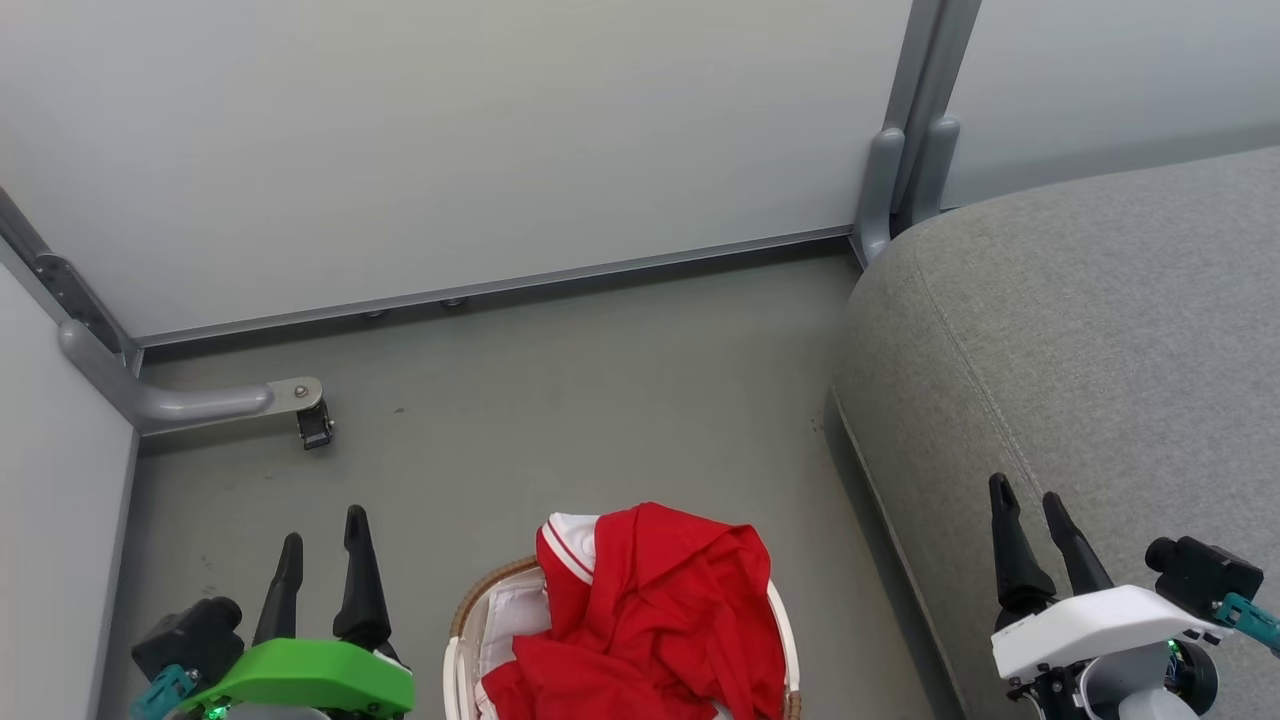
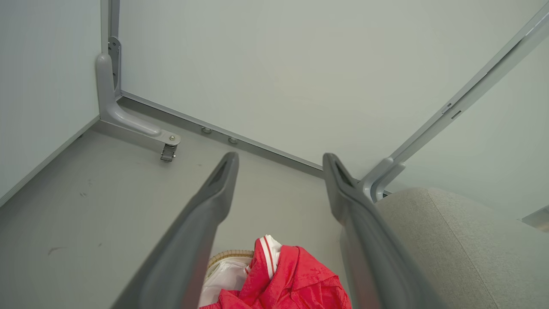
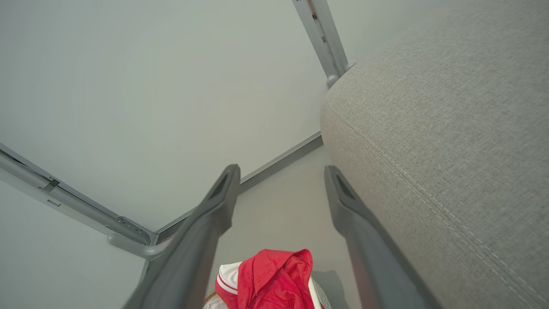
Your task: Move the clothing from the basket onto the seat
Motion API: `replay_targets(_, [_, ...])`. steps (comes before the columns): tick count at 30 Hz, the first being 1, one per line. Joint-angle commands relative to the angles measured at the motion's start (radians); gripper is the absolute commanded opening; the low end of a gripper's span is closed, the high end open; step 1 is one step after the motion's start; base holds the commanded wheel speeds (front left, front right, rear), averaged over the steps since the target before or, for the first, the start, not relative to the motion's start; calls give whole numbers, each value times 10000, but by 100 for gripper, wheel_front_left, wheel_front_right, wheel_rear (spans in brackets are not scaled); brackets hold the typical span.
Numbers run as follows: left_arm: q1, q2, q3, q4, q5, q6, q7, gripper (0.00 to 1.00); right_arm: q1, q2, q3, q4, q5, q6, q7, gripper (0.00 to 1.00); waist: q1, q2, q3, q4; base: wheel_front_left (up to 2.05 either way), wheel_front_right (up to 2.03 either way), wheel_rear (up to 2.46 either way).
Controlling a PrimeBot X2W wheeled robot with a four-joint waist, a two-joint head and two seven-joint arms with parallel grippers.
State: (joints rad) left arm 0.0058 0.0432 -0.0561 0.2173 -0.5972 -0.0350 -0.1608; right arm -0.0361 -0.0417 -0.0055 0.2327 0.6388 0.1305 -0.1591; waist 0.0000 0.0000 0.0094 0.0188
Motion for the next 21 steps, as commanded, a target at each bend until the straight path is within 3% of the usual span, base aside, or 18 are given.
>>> replay_targets(1, [63,75,-1,-16,311,11,-93,100,36,-74,21,-39,-254,2,-117,100,0,0,-1,10,0,0,0])
replay_targets(21, [199,88,-269,270,1770,111,-561,100,160,-91,219,-30,-1825,3,-570,100,0,0,0,121,0,0,0])
